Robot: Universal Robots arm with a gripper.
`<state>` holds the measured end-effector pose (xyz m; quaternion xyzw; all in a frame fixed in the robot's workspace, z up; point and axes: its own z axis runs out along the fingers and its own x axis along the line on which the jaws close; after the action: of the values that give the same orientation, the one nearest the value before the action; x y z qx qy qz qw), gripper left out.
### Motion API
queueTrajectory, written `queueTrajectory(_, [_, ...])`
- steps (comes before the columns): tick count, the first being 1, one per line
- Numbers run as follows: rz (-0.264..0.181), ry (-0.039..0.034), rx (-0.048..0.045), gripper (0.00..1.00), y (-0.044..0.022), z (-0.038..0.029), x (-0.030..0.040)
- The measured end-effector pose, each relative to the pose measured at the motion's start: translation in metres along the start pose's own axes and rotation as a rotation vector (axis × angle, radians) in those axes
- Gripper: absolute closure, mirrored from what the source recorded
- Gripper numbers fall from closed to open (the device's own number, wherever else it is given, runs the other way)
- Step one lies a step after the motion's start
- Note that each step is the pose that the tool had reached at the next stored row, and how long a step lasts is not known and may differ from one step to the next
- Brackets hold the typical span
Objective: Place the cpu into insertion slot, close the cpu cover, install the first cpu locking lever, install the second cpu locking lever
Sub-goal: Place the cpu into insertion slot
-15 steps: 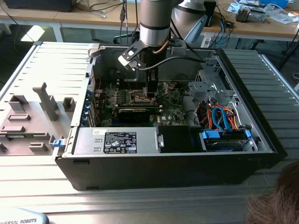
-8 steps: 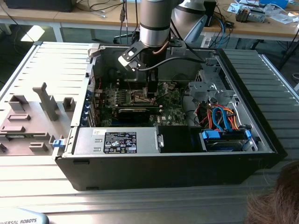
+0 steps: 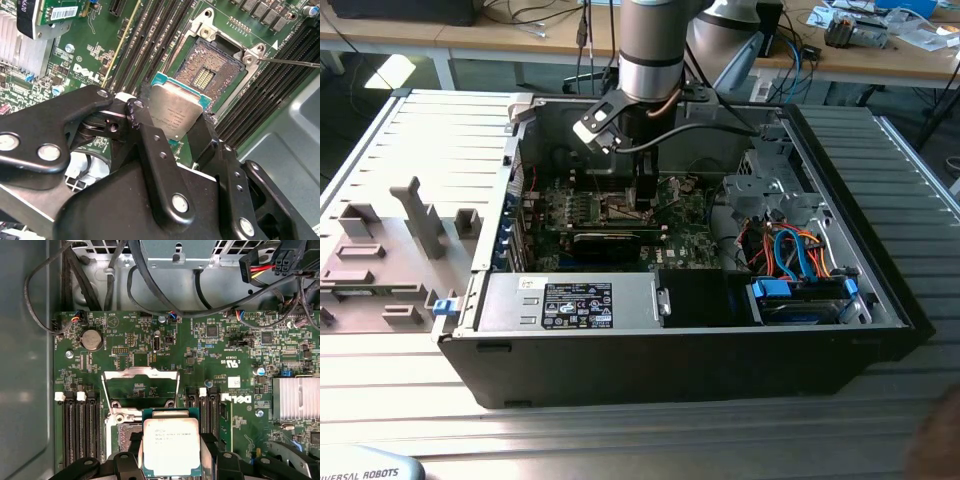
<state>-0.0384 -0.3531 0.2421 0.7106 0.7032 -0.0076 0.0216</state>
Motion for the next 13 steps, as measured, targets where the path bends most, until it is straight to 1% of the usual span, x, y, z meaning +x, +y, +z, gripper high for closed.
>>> queueTrajectory(3, [0.0, -0.0001, 0.0, 0.46, -0.0016, 0.0014, 0.0001])
queueTrajectory(5, [0.0, 0.0044, 0.0002, 0.46, -0.0035, 0.002, 0.0006])
queueTrajectory(6, [0.0, 0.0089, 0.0001, 0.46, -0.0041, 0.0021, 0.0007])
queueTrajectory(8, [0.0, 0.0223, 0.0004, 0.46, -0.0053, 0.0023, 0.0008])
queueTrajectory(9, [0.001, 0.0307, 0.0004, 0.46, -0.0061, 0.0023, 0.0008])
queueTrajectory(11, [0.001, 0.0424, 0.0004, 0.46, -0.0071, 0.0028, 0.0008])
queueTrajectory(13, [0.001, 0.0434, 0.0005, 0.46, -0.0075, 0.0031, 0.0009])
